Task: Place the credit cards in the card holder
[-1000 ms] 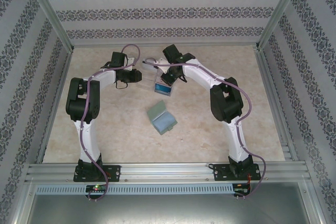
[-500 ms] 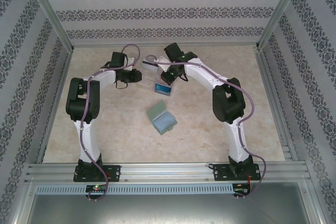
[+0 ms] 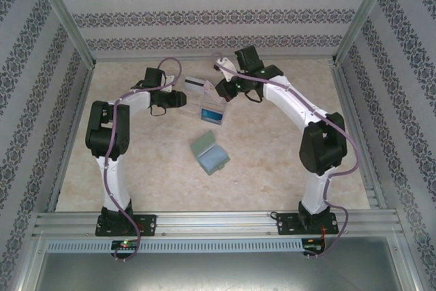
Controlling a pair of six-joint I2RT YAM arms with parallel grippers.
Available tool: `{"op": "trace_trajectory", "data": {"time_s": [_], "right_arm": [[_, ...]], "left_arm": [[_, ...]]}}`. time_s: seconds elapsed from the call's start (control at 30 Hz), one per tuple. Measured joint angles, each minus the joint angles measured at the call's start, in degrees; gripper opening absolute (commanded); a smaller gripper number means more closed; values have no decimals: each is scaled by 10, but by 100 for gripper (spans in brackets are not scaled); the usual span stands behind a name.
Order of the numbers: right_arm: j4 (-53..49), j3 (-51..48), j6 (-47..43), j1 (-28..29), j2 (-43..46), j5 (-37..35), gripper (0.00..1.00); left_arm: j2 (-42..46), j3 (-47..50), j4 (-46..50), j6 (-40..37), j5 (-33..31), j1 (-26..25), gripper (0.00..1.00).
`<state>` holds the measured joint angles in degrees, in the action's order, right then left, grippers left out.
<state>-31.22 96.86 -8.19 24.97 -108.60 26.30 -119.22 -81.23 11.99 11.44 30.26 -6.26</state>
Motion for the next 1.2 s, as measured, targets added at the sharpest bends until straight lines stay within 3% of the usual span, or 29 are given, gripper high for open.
{"op": "trace_trajectory", "data": {"time_s": [0.17,0.5,0.83,1.1,1.2], "right_arm": [[42,-63,64,-34,35,53,1],[90,-161,141,-51,133,110,0],[128,-306,202,-67,226,140,0],[169,-360,251,-74,242,171,0],[178,-371,259,-76,247,172,0]], "left_arm": [[2,3,3,9,12,0,61],[78,15,24,17,24,0,63],[297,170,44,37,41,-14,58],[527,377,39,141,68,-77,55],[563,421,39,176,58,-116,55]]}}
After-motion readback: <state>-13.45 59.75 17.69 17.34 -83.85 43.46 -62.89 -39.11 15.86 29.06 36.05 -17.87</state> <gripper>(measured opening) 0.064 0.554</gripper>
